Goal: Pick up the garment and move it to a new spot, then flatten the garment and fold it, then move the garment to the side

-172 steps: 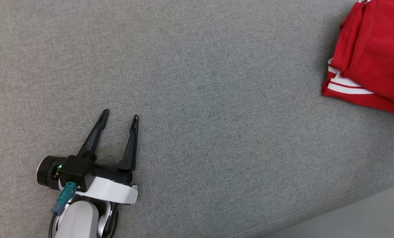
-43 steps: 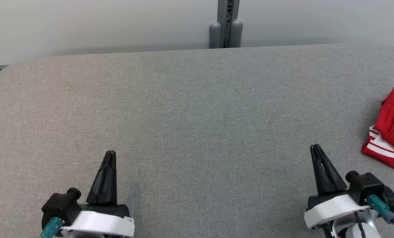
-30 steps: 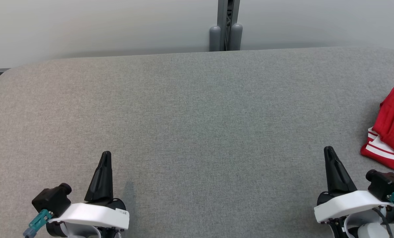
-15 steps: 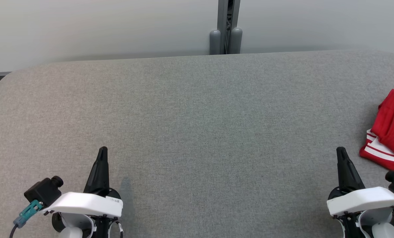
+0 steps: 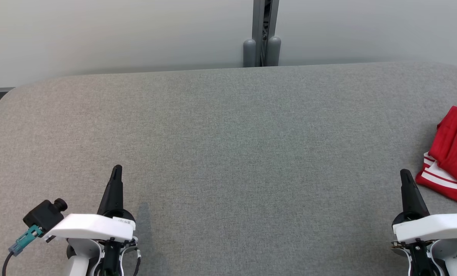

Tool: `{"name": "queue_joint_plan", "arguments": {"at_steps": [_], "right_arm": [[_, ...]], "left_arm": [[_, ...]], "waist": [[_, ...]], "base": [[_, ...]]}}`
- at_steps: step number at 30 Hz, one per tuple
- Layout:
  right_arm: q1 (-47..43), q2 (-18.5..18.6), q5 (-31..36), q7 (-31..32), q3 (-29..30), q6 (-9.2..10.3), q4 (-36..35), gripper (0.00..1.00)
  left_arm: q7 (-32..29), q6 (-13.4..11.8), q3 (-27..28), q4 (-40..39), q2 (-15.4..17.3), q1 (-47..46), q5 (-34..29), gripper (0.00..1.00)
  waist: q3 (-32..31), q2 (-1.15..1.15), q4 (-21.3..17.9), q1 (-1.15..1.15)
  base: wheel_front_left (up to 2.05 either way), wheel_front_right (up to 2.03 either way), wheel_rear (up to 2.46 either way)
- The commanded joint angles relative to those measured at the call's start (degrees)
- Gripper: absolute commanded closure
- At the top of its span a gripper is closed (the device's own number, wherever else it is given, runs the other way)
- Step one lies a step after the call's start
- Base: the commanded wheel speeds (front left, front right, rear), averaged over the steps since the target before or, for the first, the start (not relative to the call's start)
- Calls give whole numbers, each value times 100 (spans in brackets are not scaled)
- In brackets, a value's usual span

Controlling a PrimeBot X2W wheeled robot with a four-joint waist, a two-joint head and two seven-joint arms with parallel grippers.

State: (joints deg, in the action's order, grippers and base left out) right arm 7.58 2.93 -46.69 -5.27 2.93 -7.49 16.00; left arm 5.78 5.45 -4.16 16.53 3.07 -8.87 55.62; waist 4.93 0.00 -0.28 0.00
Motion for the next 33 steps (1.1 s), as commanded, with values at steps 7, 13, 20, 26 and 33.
{"name": "queue_joint_plan", "arguments": {"at_steps": [7,13,20,26,33], "right_arm": [[124,72,-658,145,132,0,-17,100],[142,82,-1080,246,203,0,0,100],[152,95,-1540,351,291,-1,18,100],[158,104,-1855,427,345,-1,30,100],[173,115,-2268,523,418,-1,45,100]], "left_arm": [[-146,49,71,100,53,-285,555,100],[-250,67,103,202,56,-376,908,100],[-365,86,137,319,60,-477,1294,100],[-440,102,163,396,61,-561,1551,100],[-544,118,199,503,62,-651,1895,100]], "waist": [[-44,0,2,0],[-79,0,4,0],[-120,0,6,0],[-150,0,8,0],[-191,0,10,0]], "base": [[0,0,0],[0,0,0],[0,0,0],[0,0,0],[0,0,0]]}}
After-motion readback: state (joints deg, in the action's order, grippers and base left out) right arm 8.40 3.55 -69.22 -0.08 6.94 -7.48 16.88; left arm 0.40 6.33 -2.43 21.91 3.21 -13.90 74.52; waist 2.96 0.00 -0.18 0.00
